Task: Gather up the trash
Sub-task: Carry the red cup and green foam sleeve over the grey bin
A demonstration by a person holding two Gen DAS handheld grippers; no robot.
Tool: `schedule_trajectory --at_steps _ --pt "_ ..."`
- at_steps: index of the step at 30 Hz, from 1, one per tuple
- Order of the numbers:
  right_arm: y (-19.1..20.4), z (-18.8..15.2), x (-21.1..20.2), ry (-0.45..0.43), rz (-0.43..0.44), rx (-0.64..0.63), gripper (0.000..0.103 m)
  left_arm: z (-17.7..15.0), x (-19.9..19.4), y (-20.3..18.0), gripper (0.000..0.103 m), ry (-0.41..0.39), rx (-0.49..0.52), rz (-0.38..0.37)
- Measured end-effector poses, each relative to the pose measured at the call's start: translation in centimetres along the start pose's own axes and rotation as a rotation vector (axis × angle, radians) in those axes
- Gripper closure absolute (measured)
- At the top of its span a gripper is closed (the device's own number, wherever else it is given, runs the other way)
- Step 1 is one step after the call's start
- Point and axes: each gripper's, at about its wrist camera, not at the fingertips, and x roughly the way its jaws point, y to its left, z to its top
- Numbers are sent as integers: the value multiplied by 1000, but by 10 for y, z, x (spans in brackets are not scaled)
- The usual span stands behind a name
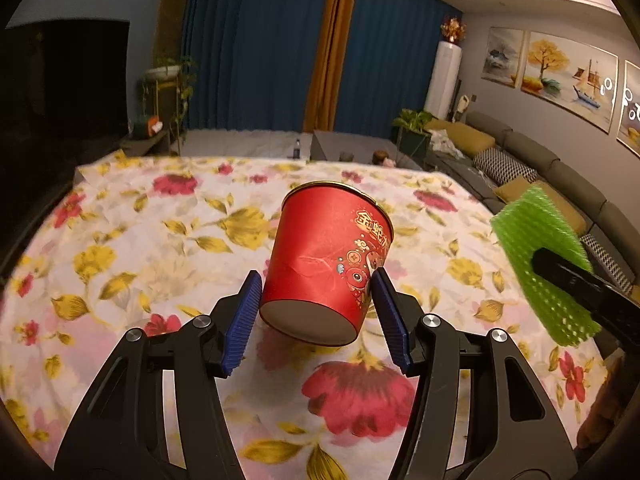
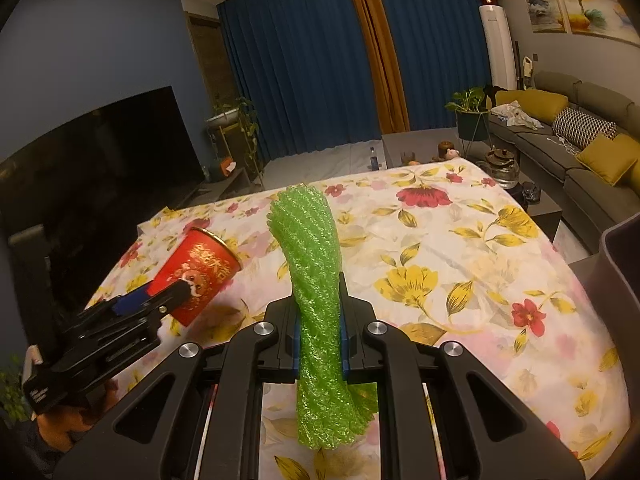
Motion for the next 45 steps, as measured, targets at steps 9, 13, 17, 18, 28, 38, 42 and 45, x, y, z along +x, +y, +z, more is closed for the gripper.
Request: schedule_trajectory --at_steps 9,13,17,18,28,38,42,45 --pt "-3 12 -33 -46 15 1 88 11 -57 -32 48 -96 23 31" --pt "-11 14 -61 -69 9 -25 88 12 -77 -62 48 -122 65 14" --pt "-28 15 -93 -88 -4 -32 88 9 -90 -95 48 -137 102 -11" --pt "-33 13 -101 -95 -10 -33 88 7 -93 -109 48 -138 117 -28" --pt "-117 0 -179 -170 -157 14 88 -6 -99 -224 48 -153 212 -183" --pt "-202 -9 -232 -258 -325 90 88 -25 -84 -337 47 -154 276 -332" --pt "-224 -11 -235 -267 -368 114 88 -31 -73 -366 47 -148 293 -347" --pt "-237 -14 -234 -275 -395 132 88 -36 -65 -386 47 -144 308 -349"
